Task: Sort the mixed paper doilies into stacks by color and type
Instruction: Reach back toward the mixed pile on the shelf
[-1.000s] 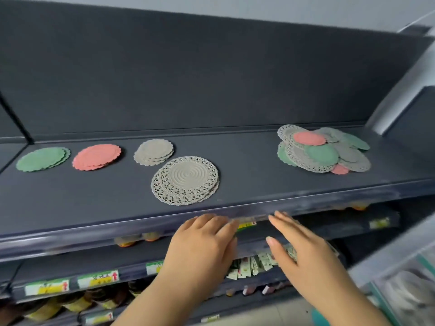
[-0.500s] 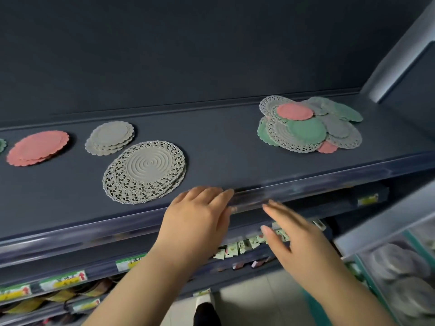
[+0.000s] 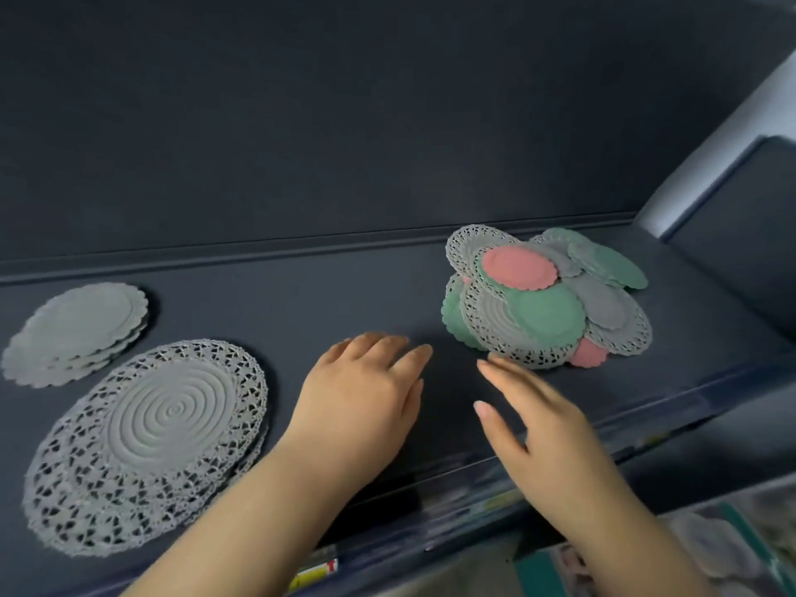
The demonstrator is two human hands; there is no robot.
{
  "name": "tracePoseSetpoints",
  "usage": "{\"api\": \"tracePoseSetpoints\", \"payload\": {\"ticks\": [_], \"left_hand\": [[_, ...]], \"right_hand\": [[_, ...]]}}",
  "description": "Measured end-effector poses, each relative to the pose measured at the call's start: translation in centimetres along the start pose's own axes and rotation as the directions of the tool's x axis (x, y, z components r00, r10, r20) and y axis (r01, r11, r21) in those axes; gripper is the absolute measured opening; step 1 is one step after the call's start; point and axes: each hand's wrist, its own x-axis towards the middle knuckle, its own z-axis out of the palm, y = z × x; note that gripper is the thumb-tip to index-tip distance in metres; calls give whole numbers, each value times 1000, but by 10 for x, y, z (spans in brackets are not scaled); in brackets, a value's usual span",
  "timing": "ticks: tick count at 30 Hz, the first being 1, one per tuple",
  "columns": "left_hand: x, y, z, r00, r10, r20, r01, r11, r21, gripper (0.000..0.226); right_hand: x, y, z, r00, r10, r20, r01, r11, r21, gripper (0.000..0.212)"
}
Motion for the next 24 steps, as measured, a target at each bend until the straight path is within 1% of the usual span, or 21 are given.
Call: {"api": "tracePoseSetpoints", "payload": {"ticks": [3,8,11,16,19,21,24], "left_hand": [[17,6,9,999,32,30,-32,999,25,33],[47,26,25,998,23,65,-27,998,62,36],[71,48,35,998,-3,59,0,998,64,36],[115,93,49,998,-54,30,53,998,37,35],[144,116,61,992,-121,33,120,992,36,36],[164,125,73,976,-207,71,203,977,62,41],[184,132,91,941,-299,159,282,952,116,44]], "right_hand": [[8,20,-4,999,31,-15,-31,999,16,46],[33,62,-19,999,23,-25,-23,999,23,45],[57,95,-36,999,23,-27,-23,1000,16,45],[93,161,-74,999,-39,-26,39,999,5,44],[118,203,-93,999,-26,-30,26,999,-20,44],[138,229,-99,1000,1,-1,-1,998,-61,44],[163,254,-96,997,31,72,-24,995,-94,45]]}}
